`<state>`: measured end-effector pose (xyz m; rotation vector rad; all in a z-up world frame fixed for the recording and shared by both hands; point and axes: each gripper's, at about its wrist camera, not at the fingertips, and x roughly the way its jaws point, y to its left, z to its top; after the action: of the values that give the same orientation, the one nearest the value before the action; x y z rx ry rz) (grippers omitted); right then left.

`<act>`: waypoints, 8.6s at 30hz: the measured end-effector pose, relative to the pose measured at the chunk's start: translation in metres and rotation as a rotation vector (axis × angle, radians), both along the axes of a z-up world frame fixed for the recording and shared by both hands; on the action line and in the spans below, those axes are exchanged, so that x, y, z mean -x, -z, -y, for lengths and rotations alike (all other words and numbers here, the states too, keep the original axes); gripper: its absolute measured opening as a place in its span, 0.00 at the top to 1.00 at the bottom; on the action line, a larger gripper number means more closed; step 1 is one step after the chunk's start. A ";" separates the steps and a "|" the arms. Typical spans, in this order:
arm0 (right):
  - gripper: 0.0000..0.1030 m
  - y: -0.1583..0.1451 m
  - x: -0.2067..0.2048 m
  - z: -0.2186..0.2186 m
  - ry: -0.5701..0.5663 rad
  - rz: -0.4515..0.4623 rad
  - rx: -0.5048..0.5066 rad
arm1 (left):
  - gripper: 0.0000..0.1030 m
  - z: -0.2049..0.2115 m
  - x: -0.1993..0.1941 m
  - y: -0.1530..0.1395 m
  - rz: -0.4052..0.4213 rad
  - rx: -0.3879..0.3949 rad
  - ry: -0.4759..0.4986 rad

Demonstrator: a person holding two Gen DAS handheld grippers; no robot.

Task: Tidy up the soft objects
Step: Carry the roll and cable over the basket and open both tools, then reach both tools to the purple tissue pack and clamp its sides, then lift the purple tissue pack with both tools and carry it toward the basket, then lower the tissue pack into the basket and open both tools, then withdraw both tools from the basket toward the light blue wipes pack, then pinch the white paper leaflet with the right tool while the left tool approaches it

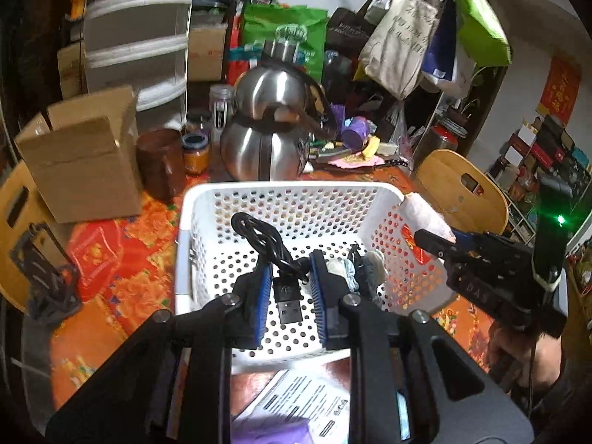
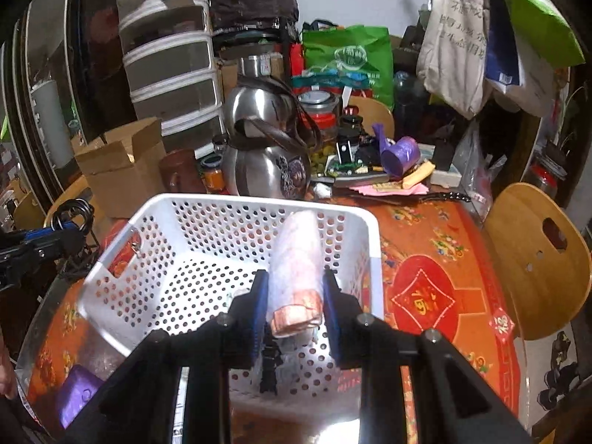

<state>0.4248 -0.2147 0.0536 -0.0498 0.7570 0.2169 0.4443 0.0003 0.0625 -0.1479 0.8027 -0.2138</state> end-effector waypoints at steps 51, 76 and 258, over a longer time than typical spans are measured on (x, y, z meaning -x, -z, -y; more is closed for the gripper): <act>0.34 0.070 0.183 0.028 0.011 0.046 -0.074 | 0.15 -0.096 0.249 0.097 0.144 0.037 -0.081; 0.39 0.095 0.240 -0.085 -0.301 0.102 -0.054 | 0.17 -0.096 0.267 0.160 0.113 0.119 -0.006; 0.28 0.088 0.215 0.032 -0.141 -0.018 -0.105 | 0.21 -0.007 0.224 0.134 -0.110 0.069 0.029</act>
<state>0.2102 -0.2462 -0.0343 -0.0018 0.7599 0.3914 0.2200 0.0068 -0.0718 -0.2149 0.9072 -0.2632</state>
